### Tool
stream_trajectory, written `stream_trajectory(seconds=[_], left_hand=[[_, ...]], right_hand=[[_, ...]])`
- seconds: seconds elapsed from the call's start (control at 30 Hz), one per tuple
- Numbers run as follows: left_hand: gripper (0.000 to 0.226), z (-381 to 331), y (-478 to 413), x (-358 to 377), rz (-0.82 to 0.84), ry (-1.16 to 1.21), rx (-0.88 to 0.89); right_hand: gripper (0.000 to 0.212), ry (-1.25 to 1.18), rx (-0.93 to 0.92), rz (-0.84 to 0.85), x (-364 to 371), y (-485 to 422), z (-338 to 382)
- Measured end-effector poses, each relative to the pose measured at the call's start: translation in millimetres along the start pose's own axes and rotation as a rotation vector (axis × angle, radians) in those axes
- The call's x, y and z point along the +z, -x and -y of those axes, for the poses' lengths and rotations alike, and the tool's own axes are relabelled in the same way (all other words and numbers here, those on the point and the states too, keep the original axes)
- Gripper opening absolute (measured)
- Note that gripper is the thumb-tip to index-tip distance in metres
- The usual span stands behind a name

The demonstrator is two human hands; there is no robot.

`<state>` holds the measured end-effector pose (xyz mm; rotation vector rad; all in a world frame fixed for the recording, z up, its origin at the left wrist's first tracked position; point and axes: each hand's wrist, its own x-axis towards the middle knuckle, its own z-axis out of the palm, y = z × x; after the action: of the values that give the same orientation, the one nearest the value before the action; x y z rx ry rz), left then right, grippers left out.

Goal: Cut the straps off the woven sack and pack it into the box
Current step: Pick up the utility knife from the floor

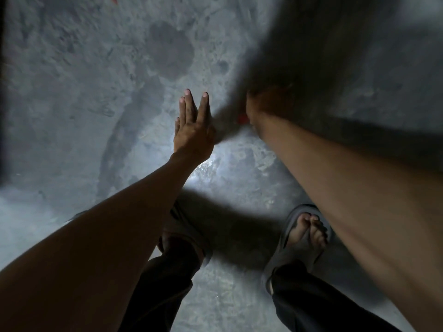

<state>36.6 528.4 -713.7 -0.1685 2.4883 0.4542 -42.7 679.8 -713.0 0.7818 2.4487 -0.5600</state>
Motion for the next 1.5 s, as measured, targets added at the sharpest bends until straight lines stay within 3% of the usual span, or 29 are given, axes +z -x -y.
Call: stream_trajectory(seconds=[0.2, 0.37, 0.53, 0.7, 0.9, 1.17, 1.37, 1.5], left_hand=[[0.072, 7, 7, -18, 0.093, -0.026, 0.033], [0.077, -6, 60, -76, 0.095, 0.009, -0.059], [0.075, -40, 181, -209, 0.057, 0.203, -0.206], [0.073, -77, 350, -383, -0.063, 0.398, -0.303], [0.069, -65, 511, -530, -0.363, 0.621, -0.432], [0.071, 21, 583, -634, -0.710, 0.589, -0.470], [0.070, 105, 573, -682, -0.767, 0.551, -0.588], [0.066, 158, 545, -699, -0.795, 0.615, -0.709]], right_hand=[[0.074, -0.114, -0.085, 0.127, -5, 30, -5], [0.057, -0.256, -0.145, 0.178, -59, 98, 5], [0.038, -0.129, -0.273, 0.201, -180, 222, 43], [0.040, 0.035, -0.493, 0.249, -349, 372, 96], [0.039, 0.022, -0.774, 0.234, -479, 509, 180], [0.035, -0.012, -1.133, 0.207, -493, 607, 328], [0.046, 0.005, -1.227, 0.247, -451, 649, 451], [0.036, 0.016, -1.278, 0.260, -415, 653, 533]])
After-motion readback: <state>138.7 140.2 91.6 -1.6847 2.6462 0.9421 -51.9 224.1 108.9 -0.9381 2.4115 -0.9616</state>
